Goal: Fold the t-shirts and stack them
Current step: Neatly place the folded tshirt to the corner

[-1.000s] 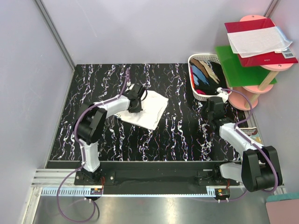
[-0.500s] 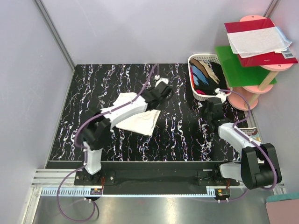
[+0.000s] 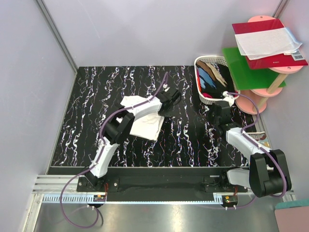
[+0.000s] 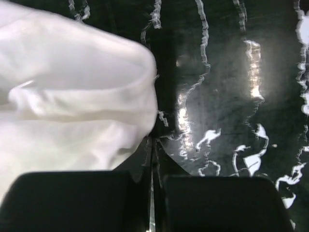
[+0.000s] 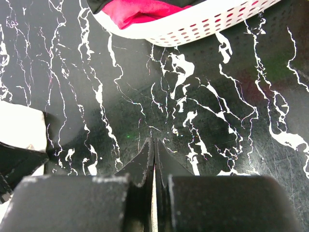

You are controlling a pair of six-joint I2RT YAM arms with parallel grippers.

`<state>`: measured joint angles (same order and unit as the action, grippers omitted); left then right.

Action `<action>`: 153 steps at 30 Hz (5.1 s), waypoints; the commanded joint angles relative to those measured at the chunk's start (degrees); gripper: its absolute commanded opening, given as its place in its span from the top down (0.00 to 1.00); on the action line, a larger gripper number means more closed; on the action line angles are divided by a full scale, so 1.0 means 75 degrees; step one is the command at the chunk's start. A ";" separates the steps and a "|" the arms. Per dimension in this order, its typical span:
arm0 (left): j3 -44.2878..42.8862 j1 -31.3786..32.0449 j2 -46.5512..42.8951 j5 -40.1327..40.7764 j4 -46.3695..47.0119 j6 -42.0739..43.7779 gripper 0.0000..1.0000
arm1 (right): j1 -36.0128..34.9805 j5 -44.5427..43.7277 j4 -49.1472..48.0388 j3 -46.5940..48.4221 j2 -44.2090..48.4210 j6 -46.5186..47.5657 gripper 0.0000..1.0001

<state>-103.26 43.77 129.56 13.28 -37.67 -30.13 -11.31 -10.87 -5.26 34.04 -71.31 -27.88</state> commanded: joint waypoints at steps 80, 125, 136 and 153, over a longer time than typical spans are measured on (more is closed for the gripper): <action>0.6163 -0.5143 -0.4924 0.0563 -0.0322 -0.0448 1.00 | -0.0461 0.0958 -0.0553 0.0172 -0.0195 -0.0291 1.00; 0.3619 -0.6070 -0.2110 0.0737 0.0183 -0.0201 1.00 | -0.0543 0.0688 -0.0002 0.0136 0.0566 -0.0021 1.00; 0.4322 -0.5965 -0.3467 0.0362 0.1248 0.0243 0.55 | -0.0543 0.0677 0.0056 0.0055 0.0777 -0.0009 1.00; 0.5541 -0.4195 -0.5696 -0.1255 0.3229 0.1485 0.01 | -0.0531 -0.0108 0.0408 0.0465 0.0766 0.0529 0.98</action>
<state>-63.13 12.51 87.77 10.07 -18.26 -23.00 -14.72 -8.67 -2.70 34.15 -65.32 -26.09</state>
